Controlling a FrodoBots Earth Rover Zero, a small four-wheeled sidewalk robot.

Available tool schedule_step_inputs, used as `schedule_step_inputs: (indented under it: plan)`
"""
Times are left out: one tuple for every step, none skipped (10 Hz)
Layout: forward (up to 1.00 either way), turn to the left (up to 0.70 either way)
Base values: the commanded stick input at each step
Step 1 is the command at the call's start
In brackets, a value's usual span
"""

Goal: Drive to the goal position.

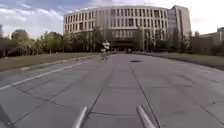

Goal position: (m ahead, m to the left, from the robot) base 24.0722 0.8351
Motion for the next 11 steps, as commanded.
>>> schedule_step_inputs:
  plan:
    - [0.7, -0.14]
    - [0.7, -0.14]
    - [0.7, -0.14]
    - [0.7, -0.14]
    - [0.7, -0.14]
    - [0.7, -0.14]
    - [0.7, -0.14]
    - [0.7, -0.14]
    - [0.7, -0.14]
    - [0.7, -0.14]
    - [0.7, -0.14]
